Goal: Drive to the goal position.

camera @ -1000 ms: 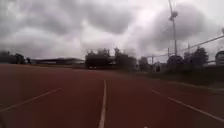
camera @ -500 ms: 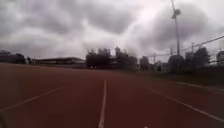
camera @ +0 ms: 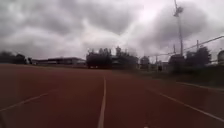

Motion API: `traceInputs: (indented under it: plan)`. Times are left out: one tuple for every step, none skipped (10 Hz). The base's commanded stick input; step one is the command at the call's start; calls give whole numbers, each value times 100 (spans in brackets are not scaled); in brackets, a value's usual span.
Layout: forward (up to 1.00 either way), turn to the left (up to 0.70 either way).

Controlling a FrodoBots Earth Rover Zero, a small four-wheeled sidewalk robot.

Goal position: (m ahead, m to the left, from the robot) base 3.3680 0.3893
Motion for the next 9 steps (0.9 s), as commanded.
traceInputs:
  plan:
    - [70,0]
    - [70,0]
    - [70,0]
    - [70,0]
    - [70,0]
    - [70,0]
    - [70,0]
    - [70,0]
    - [70,0]
